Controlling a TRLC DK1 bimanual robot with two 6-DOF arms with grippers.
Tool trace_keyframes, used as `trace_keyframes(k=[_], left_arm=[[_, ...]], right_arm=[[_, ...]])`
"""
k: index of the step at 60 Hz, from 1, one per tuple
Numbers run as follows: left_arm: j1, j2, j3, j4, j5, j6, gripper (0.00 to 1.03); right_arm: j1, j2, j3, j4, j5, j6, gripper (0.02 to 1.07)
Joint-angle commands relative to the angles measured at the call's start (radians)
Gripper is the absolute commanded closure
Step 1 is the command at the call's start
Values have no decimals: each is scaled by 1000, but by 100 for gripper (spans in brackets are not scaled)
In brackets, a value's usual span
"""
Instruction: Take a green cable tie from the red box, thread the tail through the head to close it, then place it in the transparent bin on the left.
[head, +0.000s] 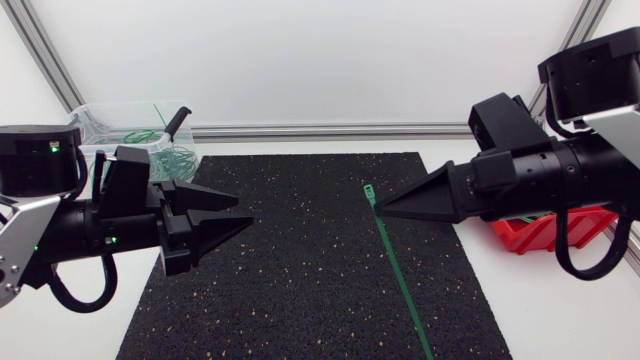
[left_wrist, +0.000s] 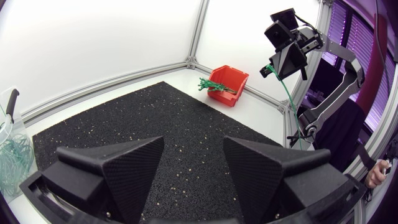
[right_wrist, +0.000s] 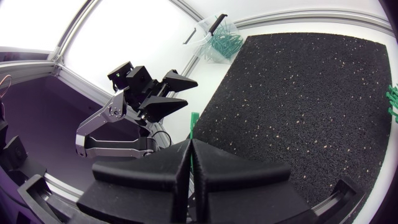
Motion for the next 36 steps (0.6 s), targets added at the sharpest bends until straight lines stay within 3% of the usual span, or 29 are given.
trace_keyframes(k=[1, 7, 16, 36], left_arm=[[-4, 7, -21, 14, -3, 4, 36], [-6, 3, -11, 6, -1, -13, 36], [-9, -3, 39, -52, 131, -36, 34], [-19, 135, 167, -49, 367, -126, 33]], right_arm=[[-7, -5, -22, 5, -14, -28, 101], [1, 6, -19, 25, -16, -34, 101], [28, 35, -2, 82, -13, -17, 101], [94, 118, 12, 246, 1, 1, 101]])
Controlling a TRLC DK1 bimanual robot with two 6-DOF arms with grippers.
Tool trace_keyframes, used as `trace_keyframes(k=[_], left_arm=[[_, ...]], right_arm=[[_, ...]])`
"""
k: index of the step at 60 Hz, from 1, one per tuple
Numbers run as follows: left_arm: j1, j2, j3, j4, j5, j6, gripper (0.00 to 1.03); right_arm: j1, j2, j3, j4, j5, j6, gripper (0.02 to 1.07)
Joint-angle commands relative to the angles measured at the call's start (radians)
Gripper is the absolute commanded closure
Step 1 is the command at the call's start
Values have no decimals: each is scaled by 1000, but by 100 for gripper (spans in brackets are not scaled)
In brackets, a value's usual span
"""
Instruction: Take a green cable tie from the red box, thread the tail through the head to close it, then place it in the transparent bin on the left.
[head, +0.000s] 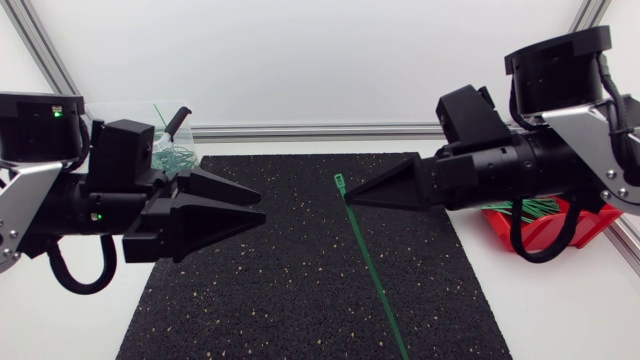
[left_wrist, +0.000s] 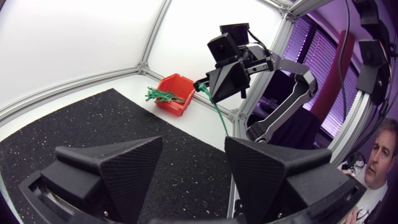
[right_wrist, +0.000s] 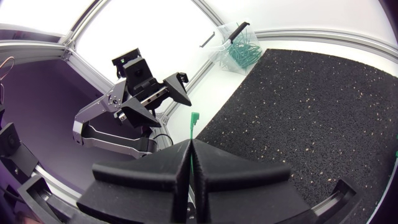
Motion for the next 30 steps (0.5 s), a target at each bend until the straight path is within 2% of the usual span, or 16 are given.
trace_keyframes(k=[1, 8, 18, 25, 30], left_arm=[[-5, 75, 48, 6, 47, -37, 33], [-28, 132, 65, 25, 77, -42, 33], [-59, 160, 65, 103, 104, -86, 33], [-72, 183, 68, 275, 136, -261, 34], [-101, 186, 65, 358, 136, -353, 34]], right_arm=[[18, 26, 14, 35, 5, 11, 101], [38, 45, 23, 73, 10, 8, 101], [55, 91, 45, 122, 10, 18, 101], [62, 105, 58, 167, 10, 55, 101], [68, 88, 63, 168, 10, 69, 101]])
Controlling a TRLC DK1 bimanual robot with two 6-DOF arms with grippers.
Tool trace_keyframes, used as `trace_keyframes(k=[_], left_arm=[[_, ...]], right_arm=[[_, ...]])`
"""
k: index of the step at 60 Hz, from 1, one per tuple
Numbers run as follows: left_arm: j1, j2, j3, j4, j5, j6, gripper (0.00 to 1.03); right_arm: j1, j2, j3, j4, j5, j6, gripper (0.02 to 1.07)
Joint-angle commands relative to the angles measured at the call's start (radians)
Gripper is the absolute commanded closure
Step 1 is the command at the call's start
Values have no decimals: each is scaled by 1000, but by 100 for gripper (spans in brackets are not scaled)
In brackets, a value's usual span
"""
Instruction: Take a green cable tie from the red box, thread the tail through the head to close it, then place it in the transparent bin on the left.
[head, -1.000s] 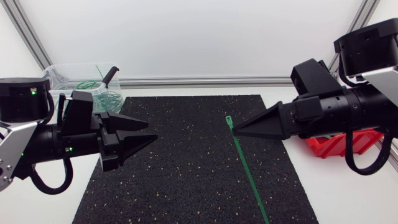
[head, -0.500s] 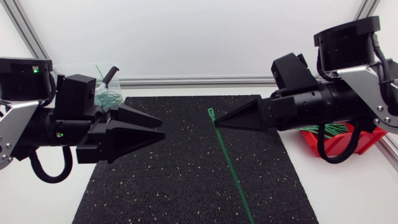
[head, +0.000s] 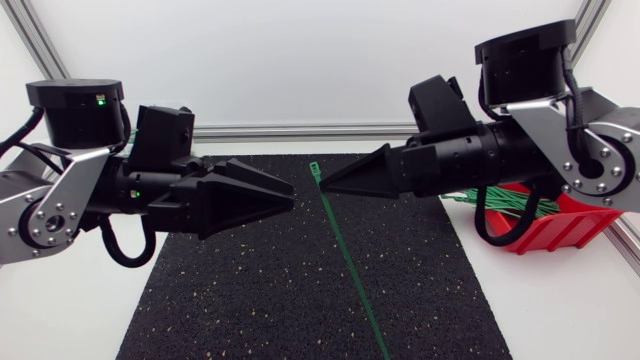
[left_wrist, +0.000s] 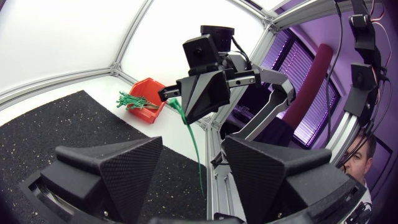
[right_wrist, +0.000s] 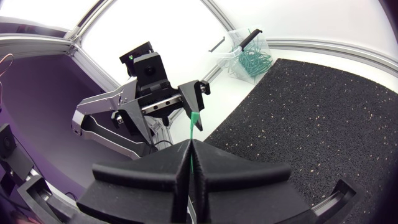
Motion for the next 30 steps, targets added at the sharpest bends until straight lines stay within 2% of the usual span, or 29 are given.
trace_keyframes(k=[1, 4, 19, 30], left_arm=[[-34, 12, 27, 61, 17, -121, 34], [-64, 9, 27, 79, 16, -130, 34], [-90, 37, 41, 105, 16, -162, 34], [-116, 28, 47, 139, 9, -205, 34]], right_arm=[[12, -13, 28, 19, 2, 42, 101], [12, -37, 25, 19, 1, 48, 101], [8, -93, 19, 22, -6, 79, 101], [18, -96, 14, 77, -4, 137, 101]])
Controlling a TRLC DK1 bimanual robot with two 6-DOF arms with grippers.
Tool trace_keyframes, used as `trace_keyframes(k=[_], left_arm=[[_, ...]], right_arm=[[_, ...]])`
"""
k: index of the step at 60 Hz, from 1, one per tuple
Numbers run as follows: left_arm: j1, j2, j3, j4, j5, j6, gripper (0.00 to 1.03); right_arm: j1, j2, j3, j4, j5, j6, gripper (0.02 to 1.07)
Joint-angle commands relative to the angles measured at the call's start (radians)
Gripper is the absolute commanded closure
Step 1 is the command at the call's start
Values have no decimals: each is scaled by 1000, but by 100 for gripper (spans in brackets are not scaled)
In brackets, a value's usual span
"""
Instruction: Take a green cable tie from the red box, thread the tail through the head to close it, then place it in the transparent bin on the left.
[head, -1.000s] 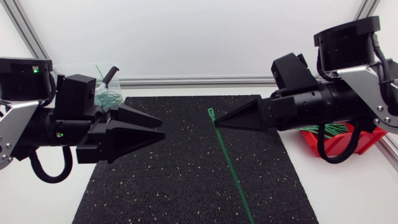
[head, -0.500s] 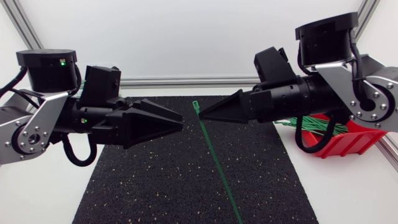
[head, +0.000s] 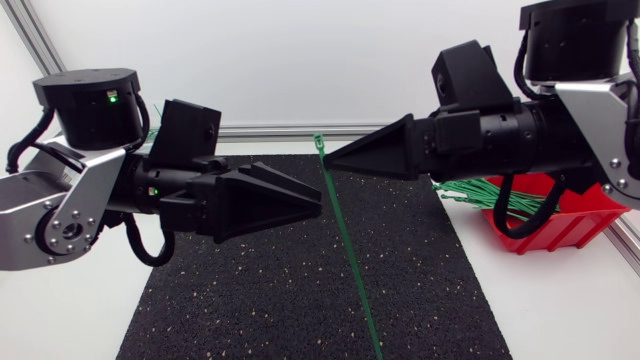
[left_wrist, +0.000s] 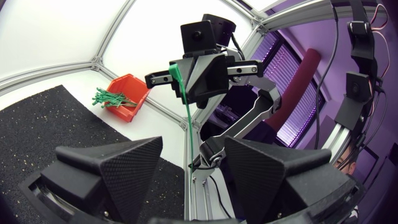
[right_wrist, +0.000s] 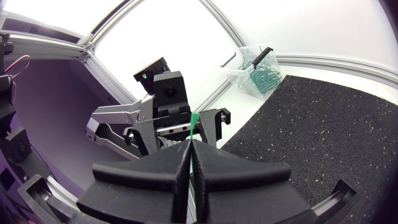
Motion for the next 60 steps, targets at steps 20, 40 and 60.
trace_keyframes(k=[20, 40, 60], left_arm=[[-10, 2, 25, 42, -3, -51, 43], [-5, 9, 26, 73, -12, -77, 57], [-2, 9, 22, 78, -15, -86, 74]], right_arm=[[39, -9, -14, 40, 6, 49, 101], [68, -29, -34, 52, 45, 49, 101], [85, -32, -48, 64, 75, 46, 101]])
